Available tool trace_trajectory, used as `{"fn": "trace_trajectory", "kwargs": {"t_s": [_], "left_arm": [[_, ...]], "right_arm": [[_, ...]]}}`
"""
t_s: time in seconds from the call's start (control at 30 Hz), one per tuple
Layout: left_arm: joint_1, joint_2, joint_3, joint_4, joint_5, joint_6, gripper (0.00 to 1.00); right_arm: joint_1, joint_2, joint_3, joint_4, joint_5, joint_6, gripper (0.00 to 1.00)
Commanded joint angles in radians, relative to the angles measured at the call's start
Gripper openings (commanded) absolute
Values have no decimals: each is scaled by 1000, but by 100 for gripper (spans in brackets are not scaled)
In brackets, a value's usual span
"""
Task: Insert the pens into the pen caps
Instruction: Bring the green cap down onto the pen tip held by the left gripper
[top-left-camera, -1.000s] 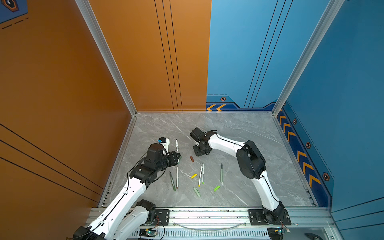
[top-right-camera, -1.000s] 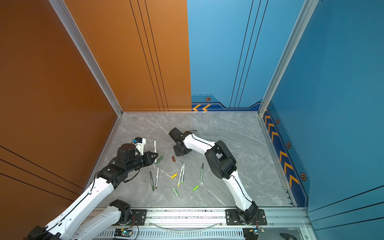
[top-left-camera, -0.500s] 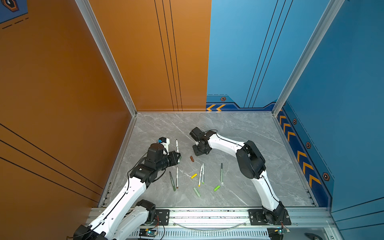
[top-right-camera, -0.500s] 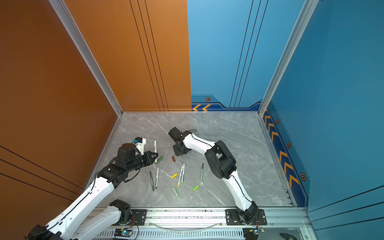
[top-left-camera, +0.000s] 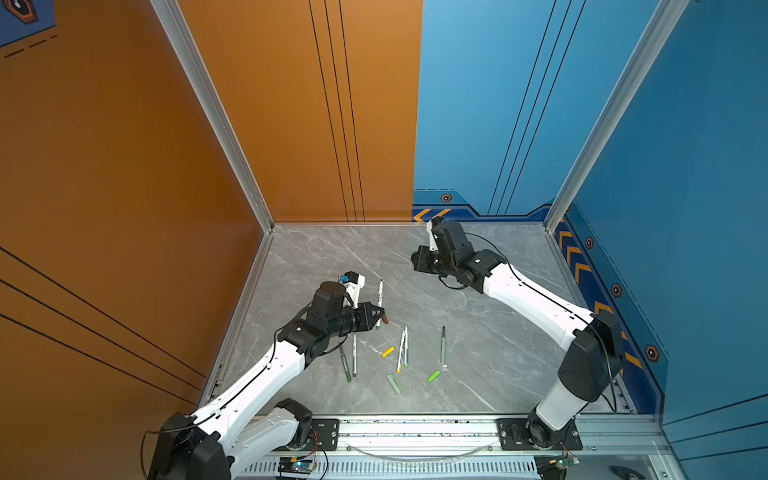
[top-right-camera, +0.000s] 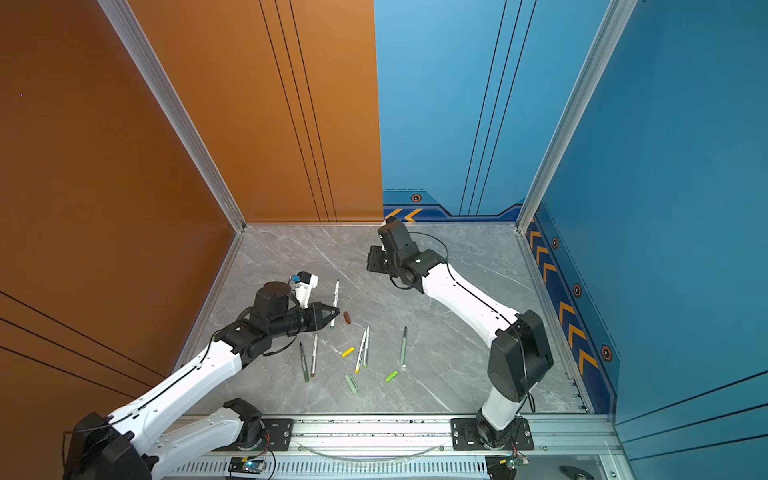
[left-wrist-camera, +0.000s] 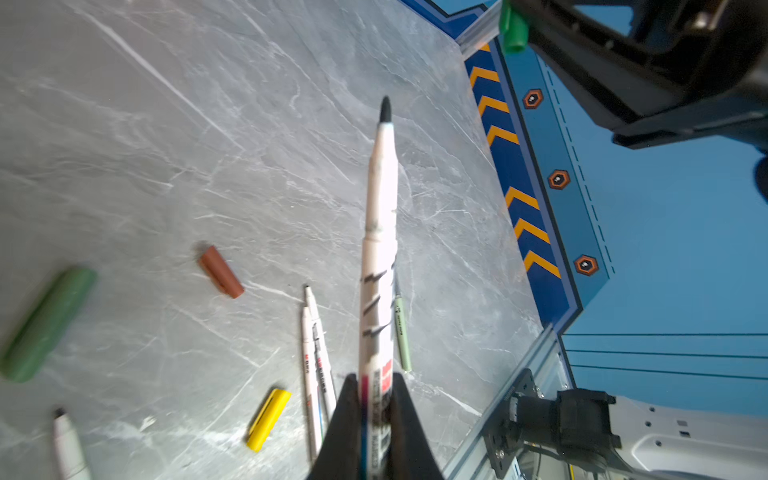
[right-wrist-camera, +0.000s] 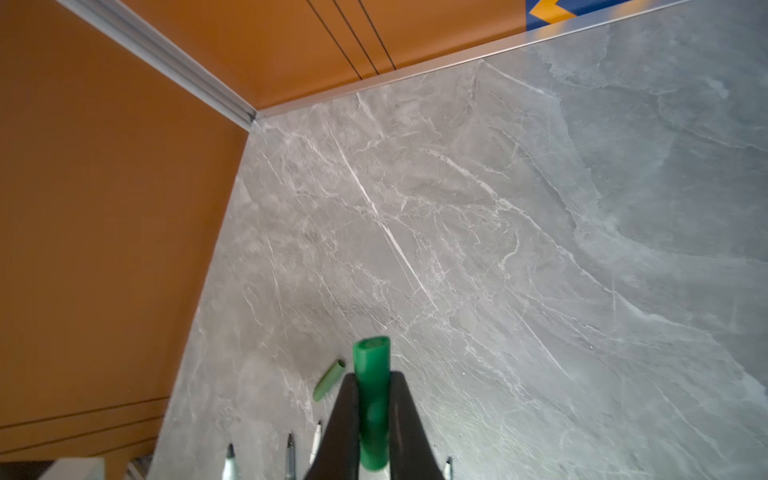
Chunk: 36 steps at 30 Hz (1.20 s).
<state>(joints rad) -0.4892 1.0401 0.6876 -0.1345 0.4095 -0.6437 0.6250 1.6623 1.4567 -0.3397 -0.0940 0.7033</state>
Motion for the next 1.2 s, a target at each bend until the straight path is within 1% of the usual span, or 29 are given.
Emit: {"fn": "trace_trajectory", "kwargs": {"t_s": [0.0,0.2,0.43,0.7,1.0,1.17], "left_arm": [[-36,47,56,80,91,24,0],[-77,129,103,117,82,11,0],[-108,184,140,134,84,4,0],[-126,200,143,134,61,-2,0],[-125,190,140,139,18,-9,0],[-121,200,138,139,18,-9,0]], "right_arm": [[-14,-17,-98,155,-91,167,0],[-15,-57,-155,237,-140,241,0],[-17,-79,-179,256,-150,260,0],[-25,-88,-183,259,-167,260,0],[-34,-108,-206,257,-165,252,0],[-33,-118,-208,255,-174,255,0]]}}
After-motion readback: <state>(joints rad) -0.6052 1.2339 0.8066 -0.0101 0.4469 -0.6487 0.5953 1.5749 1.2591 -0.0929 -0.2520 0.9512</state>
